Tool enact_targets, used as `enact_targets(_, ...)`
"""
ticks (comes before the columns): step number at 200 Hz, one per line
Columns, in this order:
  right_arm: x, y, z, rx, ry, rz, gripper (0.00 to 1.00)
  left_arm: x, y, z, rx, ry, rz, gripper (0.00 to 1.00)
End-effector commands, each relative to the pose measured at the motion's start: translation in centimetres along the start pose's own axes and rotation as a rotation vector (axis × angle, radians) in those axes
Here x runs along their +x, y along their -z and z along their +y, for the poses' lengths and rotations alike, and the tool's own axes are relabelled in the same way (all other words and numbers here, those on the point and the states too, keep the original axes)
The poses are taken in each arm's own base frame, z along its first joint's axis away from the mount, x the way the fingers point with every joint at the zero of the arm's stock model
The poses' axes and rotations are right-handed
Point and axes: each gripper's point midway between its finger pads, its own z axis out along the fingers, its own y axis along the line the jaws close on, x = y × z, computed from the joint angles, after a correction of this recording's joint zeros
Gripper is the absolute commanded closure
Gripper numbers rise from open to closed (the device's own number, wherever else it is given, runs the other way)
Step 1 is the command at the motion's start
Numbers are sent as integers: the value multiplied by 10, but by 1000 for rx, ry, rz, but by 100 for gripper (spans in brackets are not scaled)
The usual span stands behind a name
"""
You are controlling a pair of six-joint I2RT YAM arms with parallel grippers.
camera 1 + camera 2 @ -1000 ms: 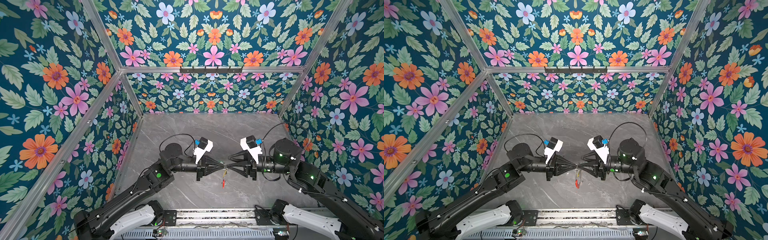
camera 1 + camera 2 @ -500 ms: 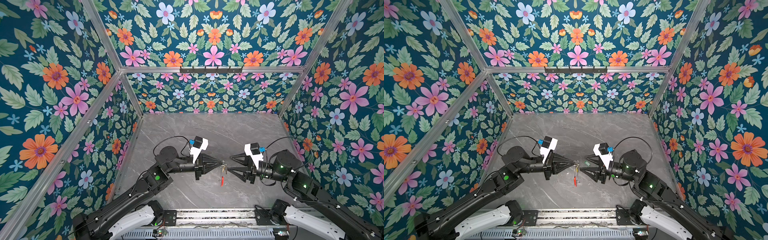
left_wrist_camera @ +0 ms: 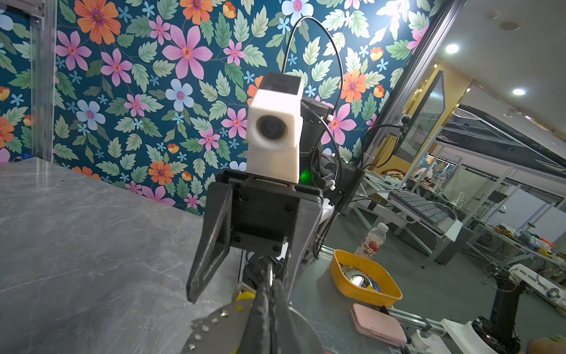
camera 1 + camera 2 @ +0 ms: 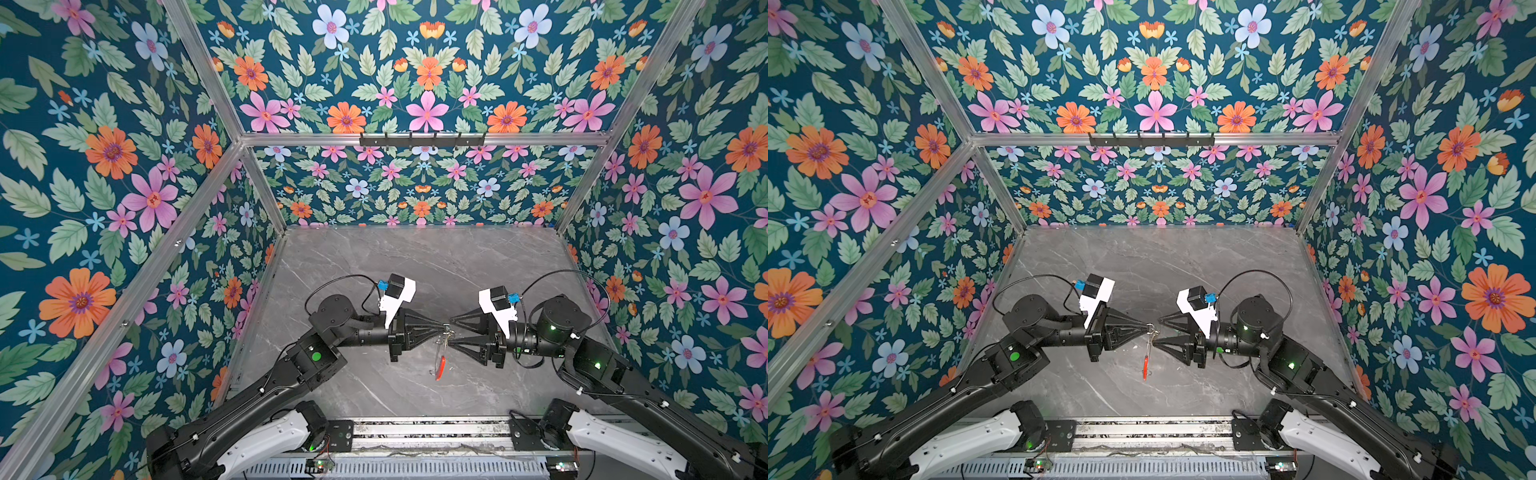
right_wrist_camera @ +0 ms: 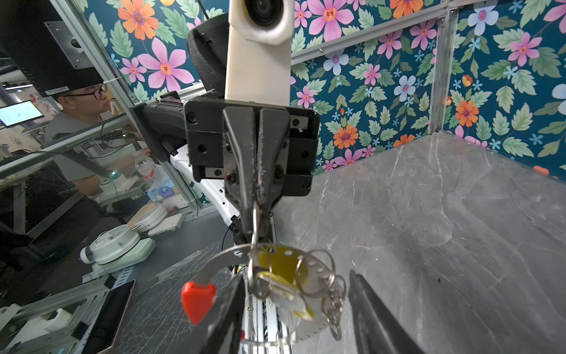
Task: Remove the keys from the keyring
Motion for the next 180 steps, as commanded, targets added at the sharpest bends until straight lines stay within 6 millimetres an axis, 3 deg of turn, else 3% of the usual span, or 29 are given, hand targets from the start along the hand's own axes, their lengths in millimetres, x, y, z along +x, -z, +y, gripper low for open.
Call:
enact_targets(1,-5,-1,8,-46,-2,-13,51,-11,2,-5,9,-31,-42,100)
enact_targets(78,-4,-2,11,-67,-13,-1,80,-13,4,0,-26,-35,-58,100)
enact_targets(139,-2,-3,11,-74,-20,10,93,-13,5,-2,-21,-43,-59,100)
enact_targets(155,-2,-3,11,-70,-19,20,88,-13,4,-4,-11,-44,-54,100)
enact_targets(169,-5,1,10,-44,-8,19,68,-12,4,-4,-11,-44,-46,100)
enact_targets(180,-6,4,9,-29,-3,13,61,-11,4,-3,-18,-43,-41,100)
